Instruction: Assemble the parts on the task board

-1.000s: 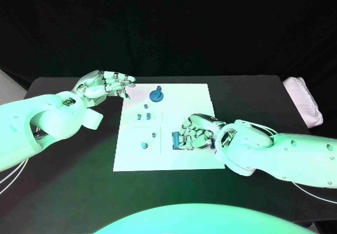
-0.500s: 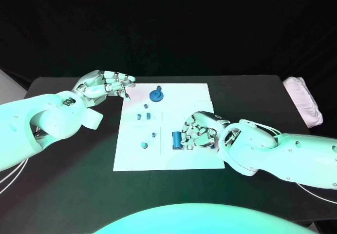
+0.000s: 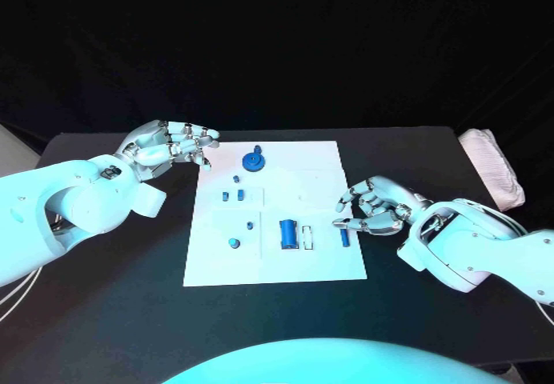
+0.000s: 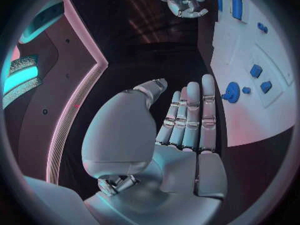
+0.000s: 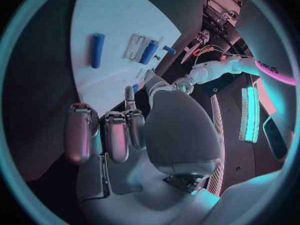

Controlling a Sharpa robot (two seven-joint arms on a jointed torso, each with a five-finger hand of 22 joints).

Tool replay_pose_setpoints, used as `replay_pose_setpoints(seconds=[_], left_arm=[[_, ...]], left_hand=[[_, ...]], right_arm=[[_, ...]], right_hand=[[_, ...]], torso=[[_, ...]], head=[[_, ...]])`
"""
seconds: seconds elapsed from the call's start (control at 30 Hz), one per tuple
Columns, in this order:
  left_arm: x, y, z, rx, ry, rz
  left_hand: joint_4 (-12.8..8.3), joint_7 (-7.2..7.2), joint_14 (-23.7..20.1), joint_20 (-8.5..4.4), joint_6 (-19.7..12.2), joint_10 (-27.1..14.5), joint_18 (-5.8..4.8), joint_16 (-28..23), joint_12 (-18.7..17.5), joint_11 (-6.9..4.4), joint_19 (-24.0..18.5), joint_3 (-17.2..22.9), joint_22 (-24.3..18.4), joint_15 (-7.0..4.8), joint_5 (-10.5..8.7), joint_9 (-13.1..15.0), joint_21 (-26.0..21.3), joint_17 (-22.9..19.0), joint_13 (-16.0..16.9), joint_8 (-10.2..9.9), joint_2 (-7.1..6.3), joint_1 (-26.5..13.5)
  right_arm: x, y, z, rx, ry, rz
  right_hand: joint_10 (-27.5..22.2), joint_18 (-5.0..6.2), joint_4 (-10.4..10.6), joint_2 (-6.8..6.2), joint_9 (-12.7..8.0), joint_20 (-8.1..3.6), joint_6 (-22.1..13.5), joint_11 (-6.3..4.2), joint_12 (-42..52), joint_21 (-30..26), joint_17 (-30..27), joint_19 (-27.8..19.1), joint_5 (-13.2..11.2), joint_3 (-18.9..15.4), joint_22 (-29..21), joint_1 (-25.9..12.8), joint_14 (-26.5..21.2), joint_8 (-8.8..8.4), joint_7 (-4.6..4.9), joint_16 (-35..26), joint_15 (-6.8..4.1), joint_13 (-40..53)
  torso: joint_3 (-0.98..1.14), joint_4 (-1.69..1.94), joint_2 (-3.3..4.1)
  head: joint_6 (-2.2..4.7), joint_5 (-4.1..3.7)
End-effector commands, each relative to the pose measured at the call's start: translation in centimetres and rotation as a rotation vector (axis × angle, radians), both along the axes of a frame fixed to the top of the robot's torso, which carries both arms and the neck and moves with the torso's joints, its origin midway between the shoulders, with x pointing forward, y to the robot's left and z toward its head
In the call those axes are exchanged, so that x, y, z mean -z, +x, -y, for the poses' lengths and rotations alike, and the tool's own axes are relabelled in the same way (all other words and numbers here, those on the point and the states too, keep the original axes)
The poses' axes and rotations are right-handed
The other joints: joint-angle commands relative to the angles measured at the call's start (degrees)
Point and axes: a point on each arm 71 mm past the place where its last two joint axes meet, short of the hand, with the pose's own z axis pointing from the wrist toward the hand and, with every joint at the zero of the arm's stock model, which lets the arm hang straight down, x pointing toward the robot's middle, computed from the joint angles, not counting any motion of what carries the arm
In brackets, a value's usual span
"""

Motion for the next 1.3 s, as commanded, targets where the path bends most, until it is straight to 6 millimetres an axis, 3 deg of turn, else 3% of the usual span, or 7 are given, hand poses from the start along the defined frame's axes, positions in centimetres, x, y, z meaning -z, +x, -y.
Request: replay_pose_setpoints(seconds=[0.03, 0.17, 0.3, 0.5, 0.6, 1.07, 1.3], left_arm=[[-0.1, -0.1, 0.2, 0.016, -0.014, 0.006], [-0.1, 0.0, 0.3, 0.015, -0.014, 0.006], [0.0, 0.0, 0.4, 0.019, -0.015, 0.005], [0.0, 0.1, 0.5, 0.021, -0.015, 0.003], [0.0, 0.1, 0.5, 0.022, -0.015, 0.003], [0.0, 0.0, 0.4, 0.024, -0.015, 0.001], [0.0, -0.1, 0.4, 0.024, -0.014, 0.000]], left_hand=[[0.2, 0.28, -0.2, -0.07, -0.3, -0.5, 0.80, -0.2, 0.3, 0.00, 0.4, 0.0, -0.1, 0.28, 0.05, -0.1, -0.2, 0.0, -0.1, -0.1, 0.23, -0.1], [0.2, 0.26, -0.2, -0.07, -0.2, -0.4, 0.80, -0.2, 0.3, -0.01, 0.5, 0.0, -0.1, 0.27, 0.05, -0.1, -0.3, 0.0, -0.1, -0.1, 0.22, 0.0], [0.2, 0.26, -0.2, -0.07, -0.2, -0.4, 0.80, -0.2, 0.3, -0.01, 0.5, 0.0, -0.1, 0.27, 0.05, -0.1, -0.3, 0.0, -0.1, -0.1, 0.22, 0.0], [0.2, 0.26, -0.2, -0.07, -0.2, -0.4, 0.80, -0.2, 0.3, -0.01, 0.5, 0.0, -0.1, 0.27, 0.05, -0.1, -0.3, 0.0, -0.1, -0.1, 0.22, 0.0], [0.2, 0.26, -0.2, -0.07, -0.2, -0.4, 0.80, -0.2, 0.3, -0.01, 0.5, 0.0, -0.1, 0.27, 0.05, -0.1, -0.3, 0.0, -0.1, -0.1, 0.22, 0.0], [0.2, 0.26, -0.2, -0.07, -0.2, -0.4, 0.80, -0.2, 0.3, -0.01, 0.5, 0.0, -0.1, 0.27, 0.05, -0.1, -0.3, 0.0, -0.1, -0.1, 0.22, 0.0], [0.3, 0.25, -0.2, -0.07, -0.2, -0.5, 0.81, -0.1, 0.4, -0.02, 0.6, 0.0, -0.2, 0.26, 0.06, -0.1, -0.4, 0.0, -0.1, 0.0, 0.24, 0.0]], right_arm=[[0.1, -0.3, 1.0, -0.012, -0.060, 0.000], [0.6, -0.8, 1.9, 0.003, -0.147, 0.022], [1.1, -1.2, 2.1, 0.012, -0.213, 0.032], [2.0, -1.5, 2.2, 0.024, -0.277, 0.025], [2.4, -1.5, 2.0, 0.030, -0.299, 0.024], [4.1, -1.0, 0.4, 0.058, -0.329, 0.025], [4.9, -1.0, -0.2, 0.047, -0.338, 0.010]], right_hand=[[3.3, 0.91, 0.1, 0.41, -0.5, 0.45, 1.0, 0.25, -0.2, -0.1, 10.7, 2.9, 1.5, -2.0, 9.2, -1.2, 5.0, -0.78, -0.02, -0.2, 0.33, 12.0], [3.4, 0.86, 0.2, 1.19, -0.9, 0.38, 2.2, 0.05, 0.0, 0.1, 10.9, 3.1, 2.0, -4.3, 9.3, -2.0, 5.1, -1.08, -0.29, -0.1, 0.18, 12.1], [3.6, 0.78, 0.2, 1.47, -1.1, 0.24, 3.4, -0.22, 0.3, 0.5, 11.1, 3.2, 2.2, -6.8, 9.6, -2.7, 5.2, -1.03, -0.62, 0.1, -0.02, 12.2], [3.7, 0.71, 0.3, 1.66, -1.1, 0.01, 4.6, -0.58, 0.6, 0.9, 11.3, 3.3, 2.3, -9.9, 9.8, -3.4, 5.2, -0.56, -1.06, 0.2, -0.31, 12.3], [3.7, 0.69, 0.4, 1.78, -1.1, -0.07, 4.8, -0.66, 0.6, 0.9, 11.3, 3.4, 2.2, -11.0, 9.8, -4.0, 5.2, -0.50, -1.14, 0.1, -0.38, 12.3], [3.7, 0.65, 0.3, 2.69, -1.1, -0.16, 5.1, -0.80, 0.7, 1.1, 11.4, 3.4, 2.5, -11.8, 9.9, -4.5, 5.2, -0.28, -1.31, 0.2, -0.49, 12.4], [3.7, 0.66, 0.1, 3.15, -1.1, -0.28, 5.5, -0.96, 0.7, 1.0, 11.4, 3.5, 2.6, -11.6, 9.9, -3.0, 5.2, 0.00, -1.50, 0.2, -0.63, 12.4]], torso=[[0.11, -0.17, -0.11], [0.29, -0.56, -0.30], [0.43, -0.64, -0.41], [0.30, -0.57, -0.45], [0.40, -0.63, -0.34], [0.35, -0.49, -0.18], [0.38, -0.59, -0.26]], head=[[0.12, -0.65], [0.20, -0.78], [0.18, -0.91], [0.34, -0.82], [0.34, -0.84], [0.03, -0.75], [-0.28, -0.47]])
